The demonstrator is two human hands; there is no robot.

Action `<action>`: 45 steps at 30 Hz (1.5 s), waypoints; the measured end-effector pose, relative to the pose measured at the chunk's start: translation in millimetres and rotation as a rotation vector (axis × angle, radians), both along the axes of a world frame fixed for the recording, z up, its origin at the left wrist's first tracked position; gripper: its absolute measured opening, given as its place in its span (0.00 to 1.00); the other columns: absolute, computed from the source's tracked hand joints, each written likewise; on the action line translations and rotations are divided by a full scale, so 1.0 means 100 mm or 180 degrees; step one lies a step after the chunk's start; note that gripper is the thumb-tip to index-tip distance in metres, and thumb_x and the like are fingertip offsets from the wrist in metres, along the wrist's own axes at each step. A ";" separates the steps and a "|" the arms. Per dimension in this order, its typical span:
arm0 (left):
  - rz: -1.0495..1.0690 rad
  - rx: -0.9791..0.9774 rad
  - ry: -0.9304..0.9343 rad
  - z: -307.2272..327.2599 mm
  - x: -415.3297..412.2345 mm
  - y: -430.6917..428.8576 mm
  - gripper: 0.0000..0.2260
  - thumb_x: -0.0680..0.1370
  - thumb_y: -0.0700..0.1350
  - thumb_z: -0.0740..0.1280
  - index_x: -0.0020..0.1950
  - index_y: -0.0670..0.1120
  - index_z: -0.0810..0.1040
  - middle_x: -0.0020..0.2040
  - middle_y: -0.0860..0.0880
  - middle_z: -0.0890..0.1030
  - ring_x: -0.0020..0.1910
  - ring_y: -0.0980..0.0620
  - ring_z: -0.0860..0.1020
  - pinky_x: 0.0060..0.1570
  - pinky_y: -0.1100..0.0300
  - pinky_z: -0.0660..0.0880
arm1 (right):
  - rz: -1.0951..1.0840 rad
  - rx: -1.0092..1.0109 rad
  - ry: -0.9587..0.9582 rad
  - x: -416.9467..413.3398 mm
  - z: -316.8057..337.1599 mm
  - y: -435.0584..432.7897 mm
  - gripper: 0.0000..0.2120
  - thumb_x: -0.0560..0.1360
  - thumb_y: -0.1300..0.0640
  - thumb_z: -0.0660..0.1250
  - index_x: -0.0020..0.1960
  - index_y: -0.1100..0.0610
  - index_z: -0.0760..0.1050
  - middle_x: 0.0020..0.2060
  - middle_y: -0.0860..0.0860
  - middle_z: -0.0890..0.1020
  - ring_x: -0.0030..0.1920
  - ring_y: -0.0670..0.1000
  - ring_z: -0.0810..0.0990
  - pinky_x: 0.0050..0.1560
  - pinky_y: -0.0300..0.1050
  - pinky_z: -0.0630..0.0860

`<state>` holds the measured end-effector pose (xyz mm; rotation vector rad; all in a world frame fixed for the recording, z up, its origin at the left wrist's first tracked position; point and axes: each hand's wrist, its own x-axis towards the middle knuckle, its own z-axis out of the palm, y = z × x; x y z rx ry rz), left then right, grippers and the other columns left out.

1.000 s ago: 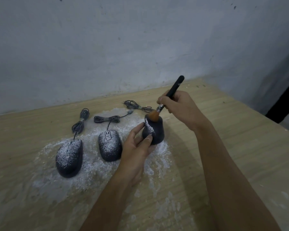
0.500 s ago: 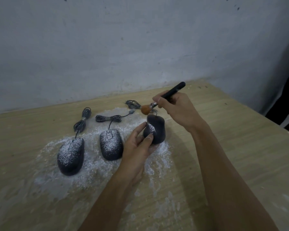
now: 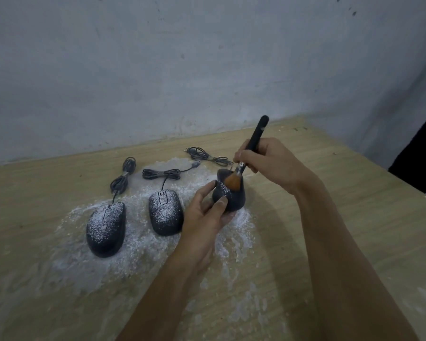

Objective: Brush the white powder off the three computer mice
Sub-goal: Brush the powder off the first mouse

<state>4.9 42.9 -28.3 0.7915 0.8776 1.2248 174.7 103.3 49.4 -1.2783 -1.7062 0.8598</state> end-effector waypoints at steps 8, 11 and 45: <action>0.0048 -0.0044 -0.0072 -0.01 -0.01 0.01 0.17 0.81 0.35 0.65 0.68 0.48 0.75 0.60 0.44 0.84 0.57 0.47 0.84 0.49 0.59 0.82 | 0.0022 0.0221 0.0202 -0.07 0.04 -0.01 0.06 0.79 0.59 0.70 0.46 0.58 0.84 0.29 0.39 0.81 0.32 0.36 0.77 0.35 0.27 0.71; 0.0072 -0.0063 -0.0071 -0.02 -0.01 0.02 0.16 0.81 0.35 0.65 0.67 0.49 0.75 0.60 0.45 0.84 0.56 0.48 0.85 0.48 0.59 0.82 | 0.0255 0.0075 -0.0217 -0.07 0.01 -0.04 0.06 0.79 0.58 0.71 0.44 0.55 0.84 0.30 0.39 0.82 0.33 0.36 0.78 0.36 0.27 0.71; 0.0087 -0.0042 -0.0019 -0.06 -0.03 0.02 0.24 0.75 0.30 0.71 0.66 0.51 0.75 0.60 0.44 0.84 0.58 0.47 0.83 0.55 0.54 0.80 | 0.0463 -0.0032 -0.0661 -0.15 0.13 -0.08 0.05 0.77 0.51 0.74 0.46 0.52 0.86 0.40 0.48 0.87 0.43 0.43 0.84 0.43 0.34 0.78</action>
